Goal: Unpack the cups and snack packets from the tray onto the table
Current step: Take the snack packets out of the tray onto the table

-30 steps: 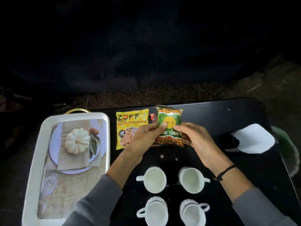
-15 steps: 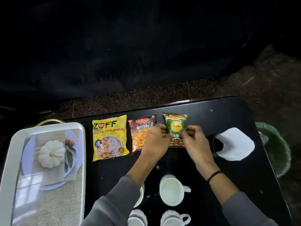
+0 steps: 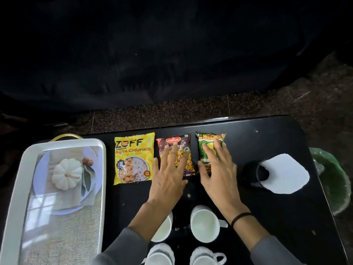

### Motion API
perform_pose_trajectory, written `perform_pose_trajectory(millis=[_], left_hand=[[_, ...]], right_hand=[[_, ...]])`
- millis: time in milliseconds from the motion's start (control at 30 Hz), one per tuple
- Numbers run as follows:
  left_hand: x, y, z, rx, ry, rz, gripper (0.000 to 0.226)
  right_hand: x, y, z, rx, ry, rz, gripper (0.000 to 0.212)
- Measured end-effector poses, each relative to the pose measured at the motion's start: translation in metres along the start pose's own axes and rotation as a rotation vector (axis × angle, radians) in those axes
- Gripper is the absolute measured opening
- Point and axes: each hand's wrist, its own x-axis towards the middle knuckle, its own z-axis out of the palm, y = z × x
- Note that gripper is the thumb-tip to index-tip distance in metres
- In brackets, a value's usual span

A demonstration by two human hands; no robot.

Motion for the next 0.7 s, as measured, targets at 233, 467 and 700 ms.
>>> perform_pose_trajectory(millis=[233, 467, 700], left_hand=[[0.01, -0.016, 0.0, -0.009, 0.181, 0.068, 0.081], [-0.001, -0.011, -0.005, -0.06, 0.222, 0.081, 0.079], [-0.028, 0.001, -0.027, -0.227, 0.463, 0.125, 0.03]], right_hand=[[0.005, 0.008, 0.006, 0.054, 0.006, -0.088, 0.053], [-0.001, -0.003, 0.0, -0.138, 0.024, -0.047, 0.055], [-0.016, -0.021, -0.014, -0.089, 0.181, -0.206, 0.02]])
